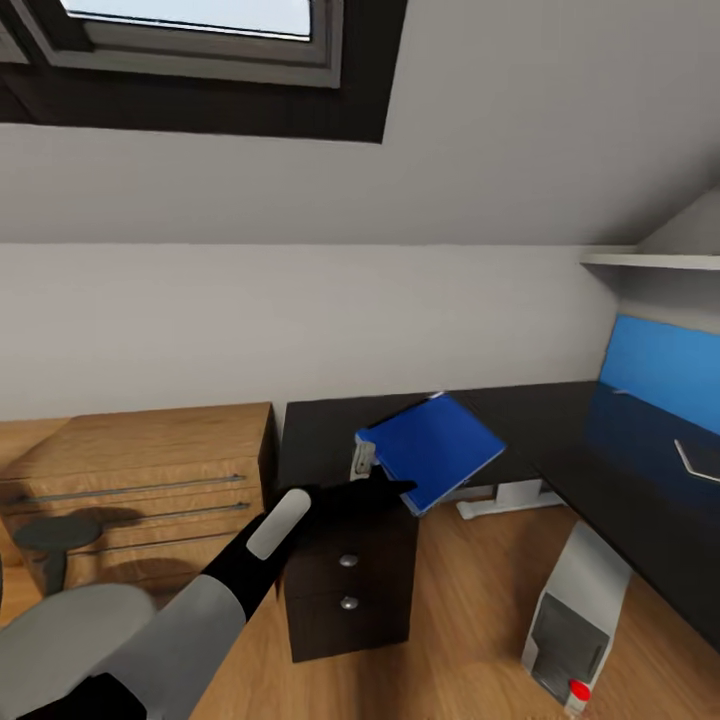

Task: In the bedroom, organize the workspace by keeping the computer under the desk, ensuring the monitor is on the desk, placing the keyboard on the desk next to the monitor, placing the mouse on the desk next to the keyboard, moving the folder from the swivel chair onto the desk next to the mouse, stacking the notebook on top of the folder with the pen on top of the notebook, and positioning the swivel chair next to the desk.

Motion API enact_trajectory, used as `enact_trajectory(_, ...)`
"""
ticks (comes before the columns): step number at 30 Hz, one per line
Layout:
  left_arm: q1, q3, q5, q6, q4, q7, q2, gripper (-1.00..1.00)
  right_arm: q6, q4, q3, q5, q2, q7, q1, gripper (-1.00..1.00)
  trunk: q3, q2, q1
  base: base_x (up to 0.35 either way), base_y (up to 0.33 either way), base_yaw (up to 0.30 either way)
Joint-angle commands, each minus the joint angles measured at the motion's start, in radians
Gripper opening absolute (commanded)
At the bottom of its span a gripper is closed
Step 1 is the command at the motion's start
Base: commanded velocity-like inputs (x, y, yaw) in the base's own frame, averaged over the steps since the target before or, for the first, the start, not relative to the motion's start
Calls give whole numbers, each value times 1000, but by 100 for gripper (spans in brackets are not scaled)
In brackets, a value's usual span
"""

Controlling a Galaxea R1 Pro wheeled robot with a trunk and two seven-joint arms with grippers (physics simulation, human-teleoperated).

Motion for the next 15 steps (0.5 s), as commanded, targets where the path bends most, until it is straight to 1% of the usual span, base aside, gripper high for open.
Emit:
enact_trajectory(1,-1,-1,1,3,6,-4,0,-100,-3,-1,6,-10,-1,0,0,100,2,7,-4,0,0,-298)
enact_trajectory(4,-1,-2,1,3,23,-9,0,-100,-3,-1,6,-10,-1,0,1,100,12,28,-15,0,0,-298)
enact_trajectory(5,0,-26,1,3,34,-14,1,-100,-4,-1,7,-10,-1,0,1,100,15,35,-19,0,0,-298)
enact_trajectory(6,0,-42,2,2,43,-16,1,-100,-4,-1,7,-9,-2,0,1,100,18,42,-23,0,0,-298)
enact_trajectory(7,-1,-49,2,1,48,-16,0,-100,-4,-1,7,-9,-3,0,2,100,21,49,-27,0,0,-298)
enact_trajectory(10,0,-63,2,0,65,-22,1,-100,-3,-1,7,-9,-6,0,2,100,31,70,-38,0,0,-298)
enact_trajectory(15,0,-75,0,-1,80,-43,1,-100,-3,-1,8,-9,-7,0,2,100,46,105,-58,0,0,-298)
